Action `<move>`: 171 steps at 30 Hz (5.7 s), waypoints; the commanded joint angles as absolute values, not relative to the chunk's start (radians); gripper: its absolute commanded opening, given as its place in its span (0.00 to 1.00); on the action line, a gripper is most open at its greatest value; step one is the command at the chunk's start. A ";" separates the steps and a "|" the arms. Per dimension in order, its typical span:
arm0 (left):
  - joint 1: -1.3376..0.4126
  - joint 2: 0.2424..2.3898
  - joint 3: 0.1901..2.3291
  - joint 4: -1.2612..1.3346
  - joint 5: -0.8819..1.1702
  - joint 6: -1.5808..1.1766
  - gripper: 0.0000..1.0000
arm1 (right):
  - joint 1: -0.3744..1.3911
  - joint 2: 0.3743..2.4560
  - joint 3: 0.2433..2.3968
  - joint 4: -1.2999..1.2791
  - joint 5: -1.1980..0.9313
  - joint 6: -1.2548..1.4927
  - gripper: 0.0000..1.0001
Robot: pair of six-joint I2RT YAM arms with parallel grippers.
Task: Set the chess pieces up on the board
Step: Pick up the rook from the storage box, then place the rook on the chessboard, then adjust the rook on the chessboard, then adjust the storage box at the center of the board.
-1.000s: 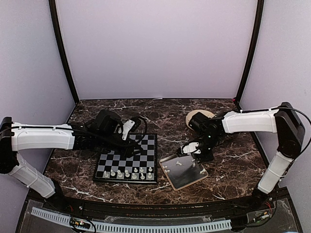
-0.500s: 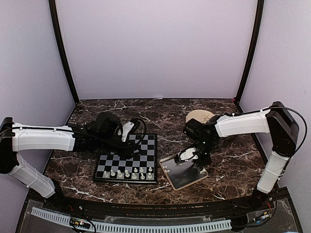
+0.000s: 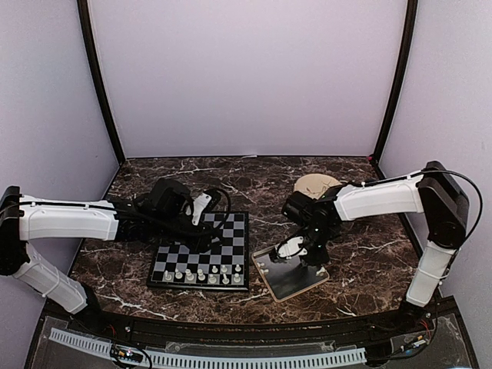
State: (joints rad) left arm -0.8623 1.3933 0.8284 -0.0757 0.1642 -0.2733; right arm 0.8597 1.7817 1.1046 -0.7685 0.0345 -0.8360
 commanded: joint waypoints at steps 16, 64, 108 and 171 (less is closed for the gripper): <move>-0.868 1.306 0.795 -0.076 0.093 -0.306 0.36 | 0.837 1.809 1.330 -0.557 -0.451 -0.622 0.11; -0.847 1.089 0.705 -0.117 -0.125 -0.368 0.37 | 0.848 2.115 1.363 -0.001 -0.722 -0.279 0.13; -0.813 1.323 0.844 -0.103 0.125 -0.044 0.42 | 0.732 1.812 1.357 -0.350 -0.653 -0.421 0.42; -0.730 1.379 0.785 -0.139 0.336 -0.112 0.45 | 0.876 2.084 1.584 -0.686 -0.338 -0.968 0.43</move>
